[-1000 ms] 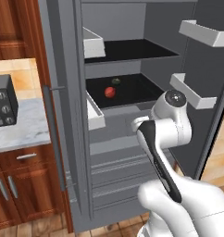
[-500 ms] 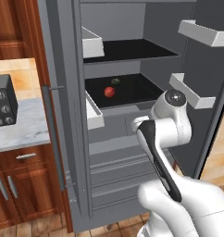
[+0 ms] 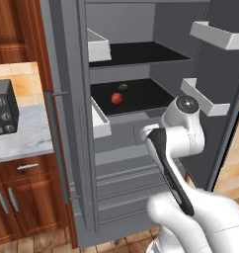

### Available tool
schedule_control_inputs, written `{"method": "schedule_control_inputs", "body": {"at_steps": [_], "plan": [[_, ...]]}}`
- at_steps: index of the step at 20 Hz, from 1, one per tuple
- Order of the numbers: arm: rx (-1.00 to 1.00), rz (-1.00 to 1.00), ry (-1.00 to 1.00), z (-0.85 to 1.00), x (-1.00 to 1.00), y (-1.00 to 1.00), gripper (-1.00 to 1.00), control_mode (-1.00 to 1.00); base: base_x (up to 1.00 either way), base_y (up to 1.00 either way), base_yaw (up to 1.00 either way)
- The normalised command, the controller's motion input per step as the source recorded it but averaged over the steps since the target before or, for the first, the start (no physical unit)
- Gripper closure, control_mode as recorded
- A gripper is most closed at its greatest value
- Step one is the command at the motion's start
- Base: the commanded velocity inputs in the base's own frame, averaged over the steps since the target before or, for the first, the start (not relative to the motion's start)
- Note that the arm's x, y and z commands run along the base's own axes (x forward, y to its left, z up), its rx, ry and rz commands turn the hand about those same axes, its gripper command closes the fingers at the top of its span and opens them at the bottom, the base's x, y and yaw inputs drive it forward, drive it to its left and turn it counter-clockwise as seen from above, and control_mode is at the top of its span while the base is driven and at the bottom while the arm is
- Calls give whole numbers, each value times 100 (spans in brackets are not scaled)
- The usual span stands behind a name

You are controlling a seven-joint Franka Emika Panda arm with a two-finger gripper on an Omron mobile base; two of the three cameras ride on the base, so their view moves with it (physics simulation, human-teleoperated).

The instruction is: Place the onion in the correct fridge rack based on whether it is a fruit or vegetable. Finally, close the fridge door.

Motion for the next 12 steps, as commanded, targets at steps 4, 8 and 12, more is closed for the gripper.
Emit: {"method": "schedule_control_inputs", "body": {"at_steps": [4, 8, 12], "plan": [[0, 7, -5, 0, -65, 18, -100, -100, 0, 0, 0], [-1, 8, -19, 1, -91, 56, -100, -100, 0, 0, 0], [0, 1, -21, 2, -94, 56, -100, -100, 0, 0, 0]]}}
